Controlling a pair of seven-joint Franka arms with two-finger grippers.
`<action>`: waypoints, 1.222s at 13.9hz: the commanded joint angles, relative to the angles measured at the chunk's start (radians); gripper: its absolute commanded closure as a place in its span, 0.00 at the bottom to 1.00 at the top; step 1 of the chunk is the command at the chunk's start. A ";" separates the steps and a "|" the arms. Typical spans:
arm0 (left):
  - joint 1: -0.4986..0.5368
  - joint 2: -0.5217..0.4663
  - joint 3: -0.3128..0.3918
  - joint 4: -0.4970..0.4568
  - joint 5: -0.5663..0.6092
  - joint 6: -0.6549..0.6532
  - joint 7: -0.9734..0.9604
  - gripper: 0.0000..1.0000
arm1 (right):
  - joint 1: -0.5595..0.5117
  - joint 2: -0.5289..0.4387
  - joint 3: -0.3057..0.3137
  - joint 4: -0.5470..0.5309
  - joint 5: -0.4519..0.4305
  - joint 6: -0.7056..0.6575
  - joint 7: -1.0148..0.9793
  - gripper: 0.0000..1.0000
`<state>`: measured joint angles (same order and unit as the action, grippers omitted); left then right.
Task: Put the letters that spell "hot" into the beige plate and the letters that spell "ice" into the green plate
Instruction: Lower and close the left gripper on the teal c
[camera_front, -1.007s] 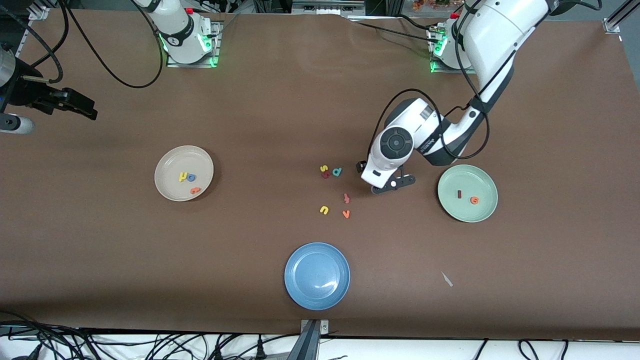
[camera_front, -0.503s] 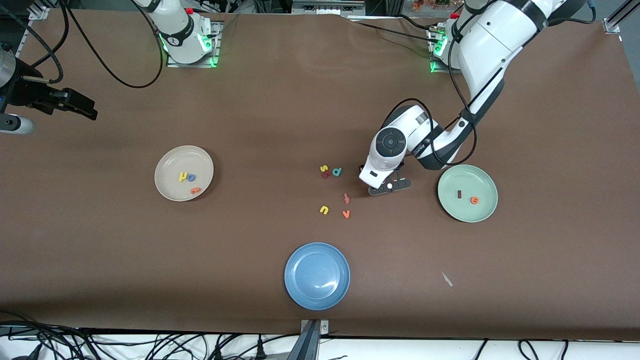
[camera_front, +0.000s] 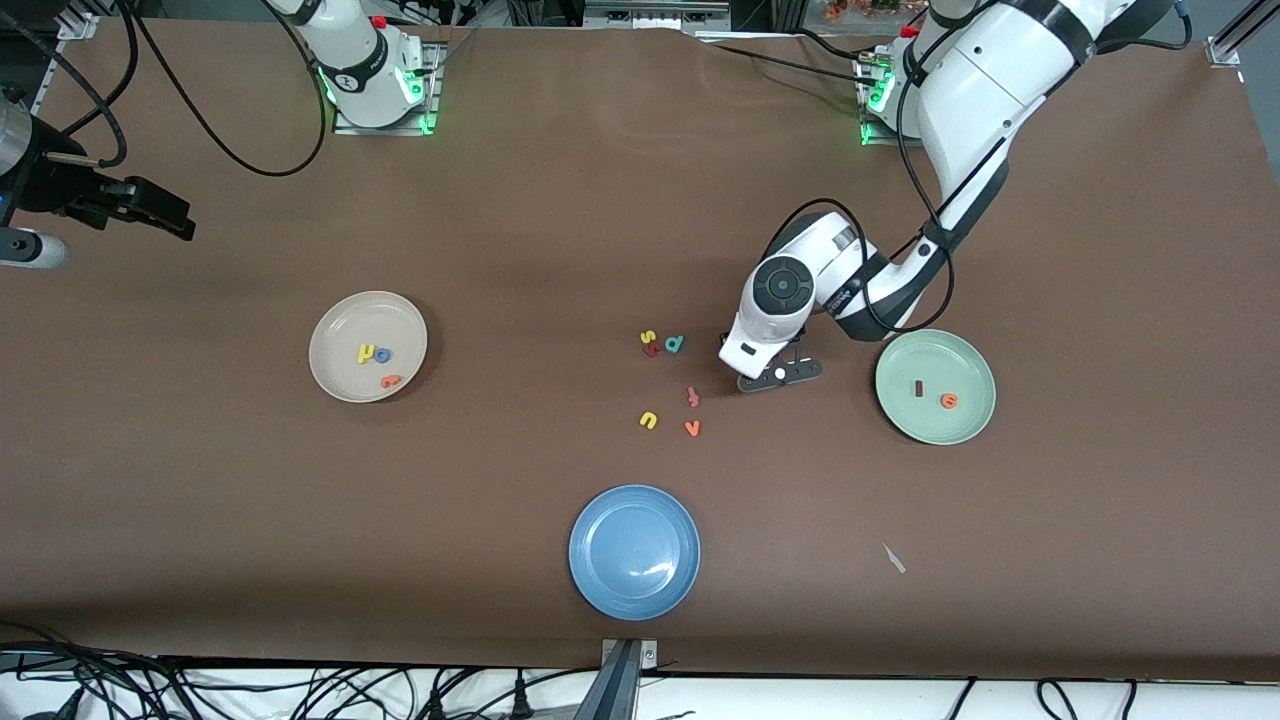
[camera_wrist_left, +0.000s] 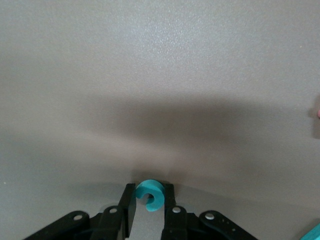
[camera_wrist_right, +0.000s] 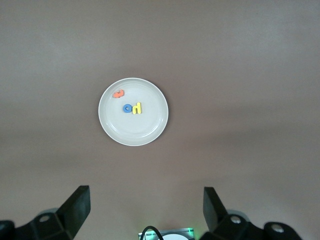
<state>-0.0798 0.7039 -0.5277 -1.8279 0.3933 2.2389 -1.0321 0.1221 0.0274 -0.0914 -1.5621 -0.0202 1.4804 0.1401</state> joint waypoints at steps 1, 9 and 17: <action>0.008 0.016 -0.006 -0.002 0.035 0.024 -0.019 0.99 | -0.009 0.006 0.002 0.020 0.017 -0.014 -0.007 0.00; 0.015 -0.024 -0.009 0.015 0.021 -0.005 -0.019 1.00 | -0.009 0.006 0.002 0.019 0.017 -0.014 -0.007 0.00; 0.100 -0.148 -0.009 0.032 0.030 -0.217 0.154 1.00 | -0.009 0.006 0.002 0.019 0.017 -0.014 -0.010 0.00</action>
<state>-0.0288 0.6110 -0.5284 -1.7839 0.3948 2.0710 -0.9685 0.1221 0.0284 -0.0914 -1.5621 -0.0202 1.4804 0.1401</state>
